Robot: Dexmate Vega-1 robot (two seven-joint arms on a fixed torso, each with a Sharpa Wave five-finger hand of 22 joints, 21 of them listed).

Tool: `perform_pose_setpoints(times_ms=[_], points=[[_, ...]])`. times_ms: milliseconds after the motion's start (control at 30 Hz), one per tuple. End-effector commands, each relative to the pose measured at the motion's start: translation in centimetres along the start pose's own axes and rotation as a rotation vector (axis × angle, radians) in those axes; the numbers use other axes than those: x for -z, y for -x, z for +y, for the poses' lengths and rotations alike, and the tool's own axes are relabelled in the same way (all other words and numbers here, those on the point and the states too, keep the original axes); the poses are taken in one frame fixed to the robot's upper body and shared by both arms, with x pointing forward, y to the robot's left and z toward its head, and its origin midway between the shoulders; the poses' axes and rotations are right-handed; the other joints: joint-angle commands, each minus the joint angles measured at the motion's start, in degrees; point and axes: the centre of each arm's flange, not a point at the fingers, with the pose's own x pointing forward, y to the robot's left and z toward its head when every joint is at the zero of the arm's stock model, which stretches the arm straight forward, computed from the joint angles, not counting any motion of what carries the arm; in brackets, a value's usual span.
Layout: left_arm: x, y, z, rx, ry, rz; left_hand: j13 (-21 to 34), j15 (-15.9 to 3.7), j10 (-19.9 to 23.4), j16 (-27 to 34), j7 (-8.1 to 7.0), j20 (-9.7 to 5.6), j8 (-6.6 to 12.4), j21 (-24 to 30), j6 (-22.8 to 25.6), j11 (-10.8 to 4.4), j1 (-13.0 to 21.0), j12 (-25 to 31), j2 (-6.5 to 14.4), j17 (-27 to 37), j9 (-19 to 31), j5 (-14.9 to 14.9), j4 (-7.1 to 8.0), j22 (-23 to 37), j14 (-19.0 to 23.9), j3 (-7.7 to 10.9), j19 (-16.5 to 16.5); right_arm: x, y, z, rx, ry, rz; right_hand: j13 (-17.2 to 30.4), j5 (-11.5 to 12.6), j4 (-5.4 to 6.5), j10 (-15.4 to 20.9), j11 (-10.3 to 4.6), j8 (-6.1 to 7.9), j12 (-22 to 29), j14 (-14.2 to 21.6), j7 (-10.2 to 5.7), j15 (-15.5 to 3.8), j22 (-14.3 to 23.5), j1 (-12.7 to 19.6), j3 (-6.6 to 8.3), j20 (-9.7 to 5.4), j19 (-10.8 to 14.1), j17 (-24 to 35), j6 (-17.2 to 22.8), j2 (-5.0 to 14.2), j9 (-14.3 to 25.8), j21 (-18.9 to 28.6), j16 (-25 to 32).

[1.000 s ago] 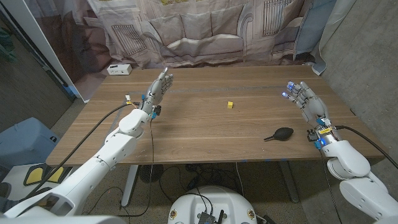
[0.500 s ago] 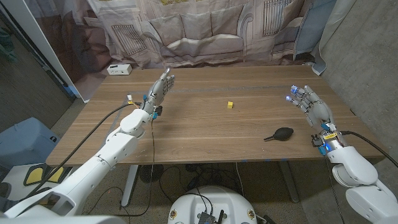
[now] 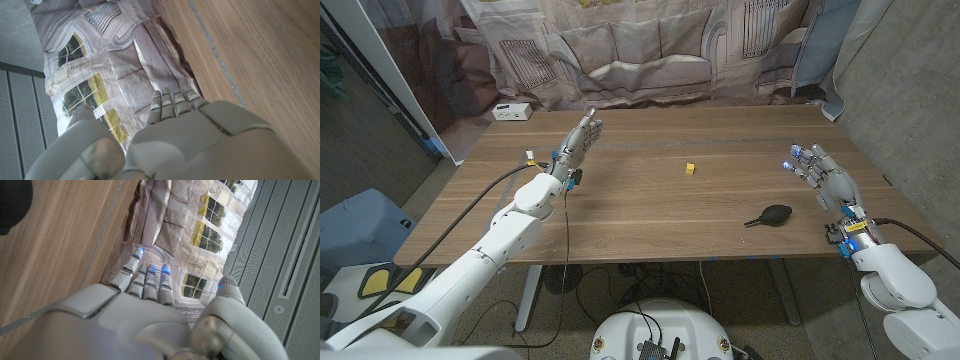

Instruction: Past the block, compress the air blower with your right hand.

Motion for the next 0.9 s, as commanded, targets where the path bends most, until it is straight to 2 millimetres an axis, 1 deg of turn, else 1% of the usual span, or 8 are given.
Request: perform_pose_setpoints(times_ms=[33, 133, 267, 433, 467, 633, 767, 900], points=[[-0.2, 0.0, -0.3, -0.002, -0.014, 0.001, 0.1, -0.1, 0.3, -0.2, 0.15, 0.21, -0.2, -0.1, 0.5, -0.1, 0.6, -0.1, 0.2, 0.3, 0.1, -0.1, -0.39, 0.2, 0.4, 0.09, 0.2, -0.1, 0.7, -0.2, 0.004, 0.075, 0.0, 0.2, 0.3, -0.31, 0.7, 0.05, 0.11, 0.0, 0.6, -0.17, -0.07, 0.1, 0.9, 0.01, 0.01, 0.8, 0.1, 0.6, 0.08, 0.1, -0.1, 0.0], [-0.2, 0.0, -0.4, -0.002, -0.016, 0.0, 0.1, -0.11, 0.4, -0.2, 0.13, 0.2, -0.21, -0.2, 0.5, -0.2, 0.6, -0.1, 0.2, 0.3, 0.1, -0.1, -0.41, 0.2, 0.5, 0.08, 0.2, -0.3, 0.9, -0.3, 0.012, 0.107, -0.009, 0.2, 0.3, -0.34, 0.9, -0.27, 0.03, 0.0, 0.8, -0.23, -0.24, 0.1, 0.9, -0.01, -0.08, 1.1, 0.1, 0.6, 0.01, 0.1, 0.0, 0.0], [-0.3, 0.0, -0.5, -0.002, -0.021, -0.003, 0.1, -0.12, 0.4, -0.2, 0.08, 0.21, -0.22, -0.2, 0.5, -0.13, 0.6, -0.1, 0.3, 0.3, 0.1, -0.2, -0.43, 0.2, 0.5, 0.08, 0.2, -0.6, 1.2, -0.4, 0.02, 0.174, -0.018, 0.2, 0.3, -0.43, 1.0, -0.55, -0.21, 0.0, 1.1, -0.7, -0.57, 0.1, 1.1, -0.04, -0.23, 1.4, 0.1, 0.3, -0.13, 0.1, 0.0, 0.0], [-0.4, -0.1, -0.7, -0.005, -0.03, -0.009, 0.1, -0.12, 0.4, -0.2, 0.06, 0.22, -0.23, -0.4, 0.6, -0.12, 0.7, -0.1, 0.3, 0.3, 0.1, -0.2, -0.46, 0.2, 0.5, 0.08, 0.0, -0.9, 1.5, -0.4, 0.028, 0.278, -0.027, 0.1, 0.5, -0.6, 1.8, -1.15, -0.25, 0.1, 2.1, -1.3, -1.09, 0.1, 1.5, 0.02, -0.45, 2.4, 0.0, 0.6, -0.21, 0.1, 0.2, 0.2], [-0.4, -0.1, -0.7, -0.005, -0.034, -0.009, 0.1, -0.15, 0.4, -0.2, 0.05, 0.23, -0.25, -0.4, 0.5, -0.08, 0.7, -0.1, 0.3, 0.3, 0.1, -0.2, -0.47, 0.2, 0.5, 0.08, 0.0, -0.9, 1.5, -0.4, 0.028, 0.291, -0.028, 0.1, 0.5, -0.63, 2.0, -1.49, -0.25, 0.1, 2.3, -1.38, -1.14, 0.1, 1.6, 0.02, -0.61, 2.7, 0.0, 0.7, -0.24, 0.1, 0.3, 0.2], [-0.6, -0.1, -0.9, -0.005, -0.044, -0.012, 0.1, -0.17, 0.5, -0.2, 0.09, 0.22, -0.24, -0.5, 0.6, -0.13, 0.7, -0.1, 0.3, 0.3, 0.1, -0.2, -0.5, 0.2, 0.5, 0.07, -0.1, -0.8, 1.7, -0.6, 0.036, 0.299, -0.02, 0.1, 0.5, -0.69, 2.1, -1.8, -0.24, 0.1, 2.4, -1.53, -1.17, 0.1, 1.8, 0.05, -0.6, 3.0, 0.0, 0.9, -0.26, 0.1, 0.3, 0.2], [-0.6, 0.0, -0.9, -0.016, -0.054, -0.012, 0.1, -0.16, 0.5, -0.2, 0.0, 0.25, -0.26, -0.6, 0.6, -0.23, 0.7, -0.2, 0.3, 0.3, 0.1, -0.2, -0.53, 0.2, 0.5, 0.07, -0.1, -0.6, 1.8, -0.8, 0.037, 0.325, -0.013, 0.1, 0.6, -0.73, 2.0, -1.91, -0.62, -0.1, 3.1, -1.83, -1.44, 0.1, 2.0, 0.07, -0.7, 3.6, 0.0, 0.2, -0.29, 0.1, 0.4, 0.4], [-0.6, 0.1, -0.9, -0.022, -0.056, -0.017, 0.1, -0.19, 0.5, -0.2, 0.04, 0.28, -0.26, -0.6, 0.7, -0.26, 0.7, -0.2, 0.3, 0.3, 0.1, -0.2, -0.55, 0.2, 0.5, 0.07, -0.1, -0.7, 1.9, -0.8, 0.04, 0.391, -0.017, 0.1, 0.7, -0.85, 1.1, -2.25, -1.07, -0.6, 2.5, -2.13, -1.57, 0.0, 2.4, 0.14, -0.97, 3.6, -0.1, -0.7, -0.35, 0.1, 0.2, 0.0]])
